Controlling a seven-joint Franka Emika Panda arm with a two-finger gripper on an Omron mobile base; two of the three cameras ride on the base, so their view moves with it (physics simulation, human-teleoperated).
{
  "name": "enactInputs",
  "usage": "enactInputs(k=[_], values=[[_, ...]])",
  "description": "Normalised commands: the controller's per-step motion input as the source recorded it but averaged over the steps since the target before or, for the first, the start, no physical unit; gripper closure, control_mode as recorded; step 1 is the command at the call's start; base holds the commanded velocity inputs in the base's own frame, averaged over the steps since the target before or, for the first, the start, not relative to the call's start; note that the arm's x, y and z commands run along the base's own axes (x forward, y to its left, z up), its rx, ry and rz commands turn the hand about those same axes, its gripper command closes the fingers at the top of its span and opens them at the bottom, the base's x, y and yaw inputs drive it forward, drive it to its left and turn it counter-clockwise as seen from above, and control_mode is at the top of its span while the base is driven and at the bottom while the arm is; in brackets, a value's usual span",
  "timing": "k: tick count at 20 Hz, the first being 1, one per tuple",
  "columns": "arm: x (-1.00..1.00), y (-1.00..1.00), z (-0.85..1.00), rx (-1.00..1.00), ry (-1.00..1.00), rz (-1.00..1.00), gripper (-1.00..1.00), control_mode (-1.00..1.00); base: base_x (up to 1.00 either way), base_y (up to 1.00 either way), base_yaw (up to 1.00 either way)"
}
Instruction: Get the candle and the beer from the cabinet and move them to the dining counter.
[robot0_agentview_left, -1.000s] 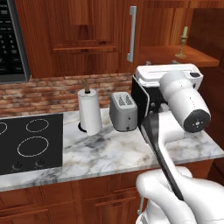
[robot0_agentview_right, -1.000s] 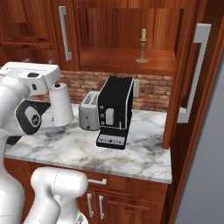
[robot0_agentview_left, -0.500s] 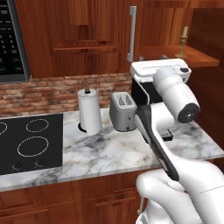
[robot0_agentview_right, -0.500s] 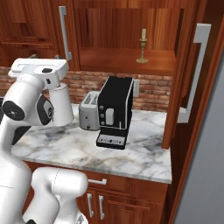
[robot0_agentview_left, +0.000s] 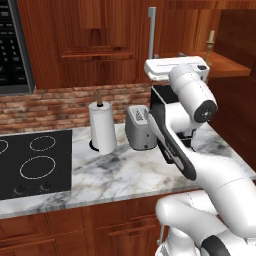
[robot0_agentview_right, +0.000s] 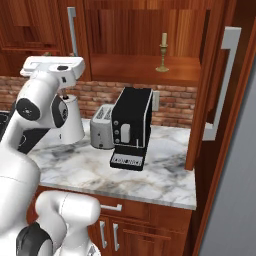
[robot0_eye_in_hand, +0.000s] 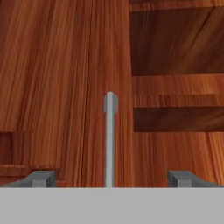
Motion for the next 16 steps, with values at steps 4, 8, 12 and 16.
enactInputs(k=[4, 8, 12, 16], values=[[0.34, 0.00, 0.11, 0.00, 0.07, -0.03, -1.00, -1.00, 0.00, 0.00, 0.00], [0.38, 0.00, 0.01, 0.00, 0.05, -0.01, -1.00, -1.00, 0.00, 0.00, 0.00], [0.31, 0.00, 0.00, -0.01, 0.01, 0.00, -1.00, -1.00, 0.00, 0.00, 0.00], [0.22, 0.00, 0.00, 0.00, 0.00, 0.00, -1.00, -1.00, 0.00, 0.00, 0.00]])
